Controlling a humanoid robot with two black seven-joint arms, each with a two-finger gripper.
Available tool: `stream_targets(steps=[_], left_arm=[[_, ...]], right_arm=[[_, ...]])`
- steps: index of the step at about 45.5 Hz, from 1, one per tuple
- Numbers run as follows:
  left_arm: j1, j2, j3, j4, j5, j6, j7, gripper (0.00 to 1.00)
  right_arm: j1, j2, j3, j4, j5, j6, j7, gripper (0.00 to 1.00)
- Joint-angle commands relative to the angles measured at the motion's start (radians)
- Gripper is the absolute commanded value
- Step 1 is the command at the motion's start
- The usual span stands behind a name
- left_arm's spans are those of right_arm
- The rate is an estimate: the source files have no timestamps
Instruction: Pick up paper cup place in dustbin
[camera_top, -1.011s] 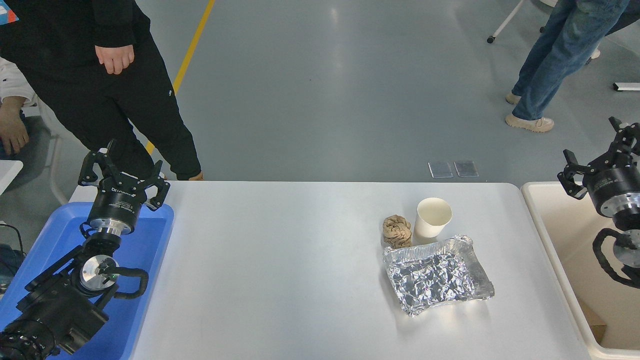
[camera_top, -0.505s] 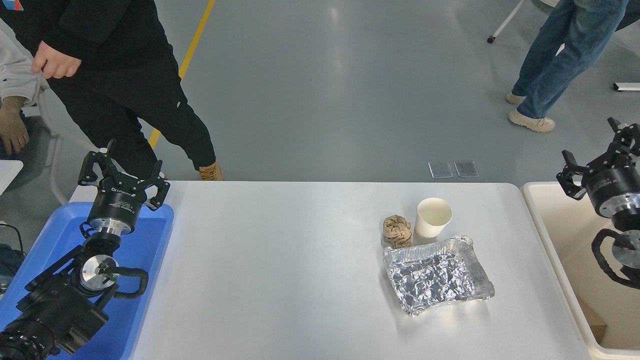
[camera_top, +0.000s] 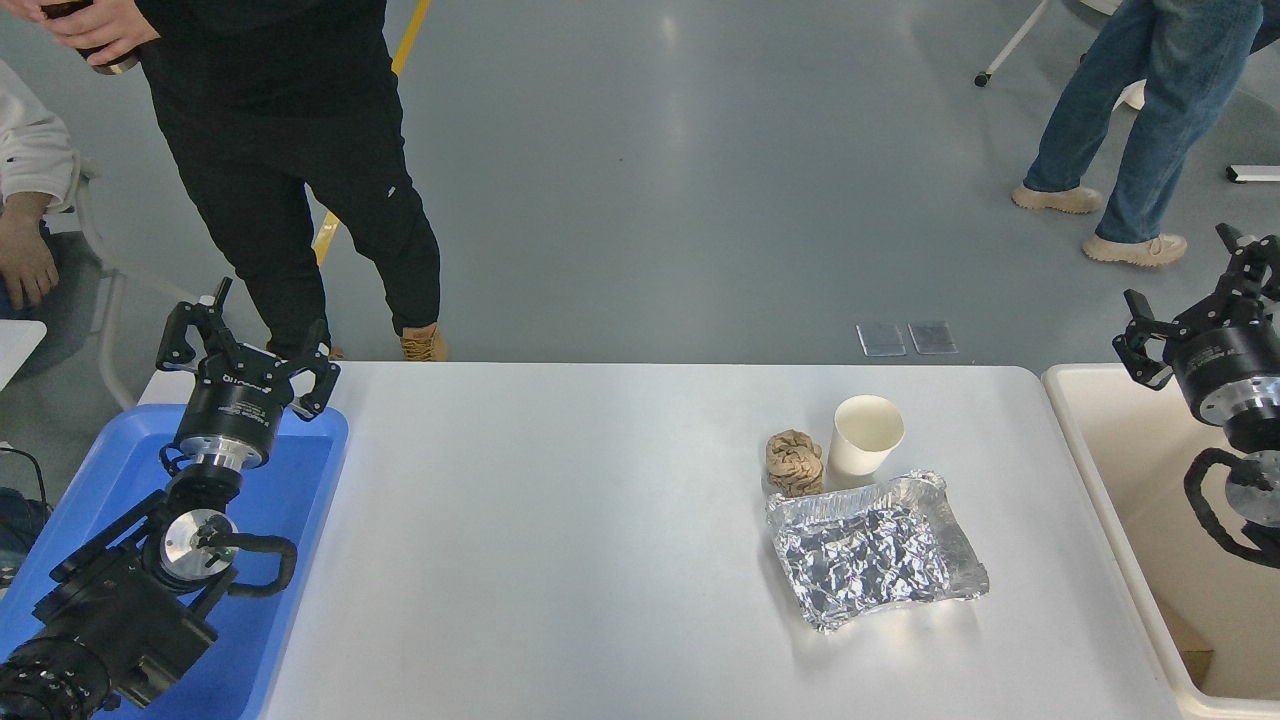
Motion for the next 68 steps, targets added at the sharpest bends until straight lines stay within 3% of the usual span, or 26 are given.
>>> stream_targets(steps=[1,24,33,36,38,45,48,50,59,68], left_arm=[[0.000,0.000,0.000,-0.001,0.000,0.000,0.000,0.99],[0.000,0.000,0.000,-0.001,0.000,0.000,0.000,0.99],[0.000,0.000,0.000,0.001,0.000,0.000,0.000,0.99],[0.000,0.000,0.000,-0.001,0.000,0.000,0.000,0.99],[0.000,0.000,0.000,0.001,0.000,0.000,0.000,0.99],[0.000,0.000,0.000,-0.001,0.000,0.000,0.000,0.99],[0.000,0.000,0.000,-0.001,0.000,0.000,0.000,0.99],[0.000,0.000,0.000,-0.001,0.000,0.000,0.000,0.99],[0.000,0.000,0.000,-0.001,0.000,0.000,0.000,0.99],[0.000,0.000,0.000,0.001,0.000,0.000,0.000,0.99]], right_arm=[[-0.001,-0.001,0.000,-0.005,-0.001,0.000,0.000,1.00],[0.063,0.009,-0.012,-0.008,-0.003,0.006,-0.003,1.00],[0.230,0.005,-0.245,-0.012,0.014,-0.013,-0.011,1.00],[0.302,0.000,-0.353,-0.014,0.019,-0.021,-0.044,1.00],[0.358,-0.003,-0.438,-0.014,0.017,-0.036,-0.096,1.00],[0.571,-0.012,-0.814,-0.012,0.042,-0.063,-0.391,1.00],[0.649,-0.011,-0.946,-0.011,0.089,-0.063,-0.465,1.00],[0.698,-0.006,-1.025,-0.011,0.115,-0.064,-0.482,1.00],[0.896,0.054,-1.351,0.002,0.116,-0.052,-0.485,1.00],[1.091,0.218,-1.827,0.029,0.112,-0.044,-0.482,1.00]])
